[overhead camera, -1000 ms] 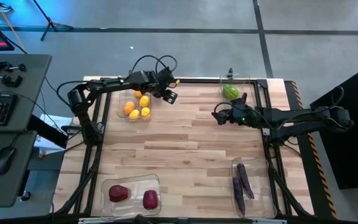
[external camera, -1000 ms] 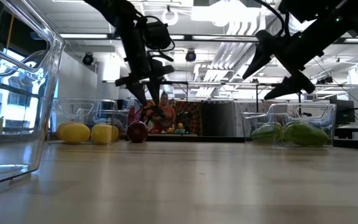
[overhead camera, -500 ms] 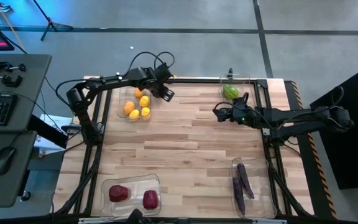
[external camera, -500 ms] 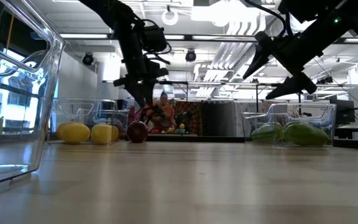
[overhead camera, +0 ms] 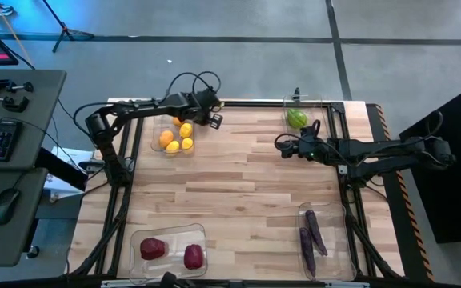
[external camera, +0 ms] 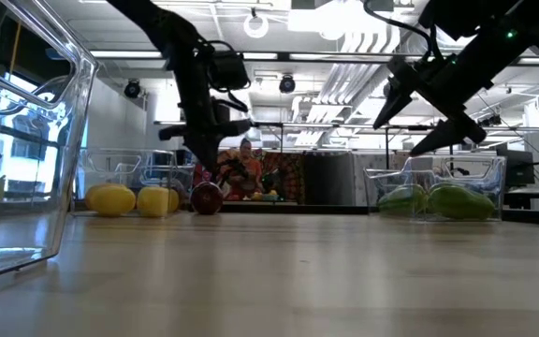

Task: Sort produce into baskets
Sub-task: Put the red apple into the bottom left transparent bin

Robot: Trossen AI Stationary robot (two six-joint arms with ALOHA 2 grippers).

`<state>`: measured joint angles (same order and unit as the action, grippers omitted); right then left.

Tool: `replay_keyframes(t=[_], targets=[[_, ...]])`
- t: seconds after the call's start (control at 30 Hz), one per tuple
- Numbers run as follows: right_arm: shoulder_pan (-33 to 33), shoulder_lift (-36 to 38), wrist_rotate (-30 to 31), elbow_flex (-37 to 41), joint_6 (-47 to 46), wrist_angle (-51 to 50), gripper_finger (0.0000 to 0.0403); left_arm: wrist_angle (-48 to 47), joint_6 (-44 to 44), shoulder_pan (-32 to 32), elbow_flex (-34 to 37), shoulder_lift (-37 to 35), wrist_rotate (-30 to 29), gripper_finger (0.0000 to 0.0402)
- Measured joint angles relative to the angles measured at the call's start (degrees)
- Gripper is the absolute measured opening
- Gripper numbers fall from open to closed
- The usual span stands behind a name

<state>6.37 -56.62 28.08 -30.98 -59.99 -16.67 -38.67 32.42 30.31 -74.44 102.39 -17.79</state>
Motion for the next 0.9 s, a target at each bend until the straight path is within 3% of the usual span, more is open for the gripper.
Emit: replay_keyframes(t=[0.2, 0.37, 0.77, 0.9], targets=[[0.7, 0.0, -0.4, 0.0, 0.0, -0.4, 0.039, 8.9, 1.6, -2.1, 2.8, 0.1, -6.5, 0.0], [1.4, 0.0, -0.9, 0.0, 0.0, -0.3, 0.039, 9.9, 4.1, -2.2, 3.4, 0.2, -12.4, 0.0], [2.7, 0.0, -1.7, 0.0, -0.2, -0.2, 0.039, 10.3, 6.8, -1.5, 3.3, 4.9, -13.2, 0.0], [2.7, 0.0, -2.3, 0.0, -0.2, -0.2, 0.039, 10.2, 8.0, -2.0, 3.4, 4.9, -15.9, 0.0]])
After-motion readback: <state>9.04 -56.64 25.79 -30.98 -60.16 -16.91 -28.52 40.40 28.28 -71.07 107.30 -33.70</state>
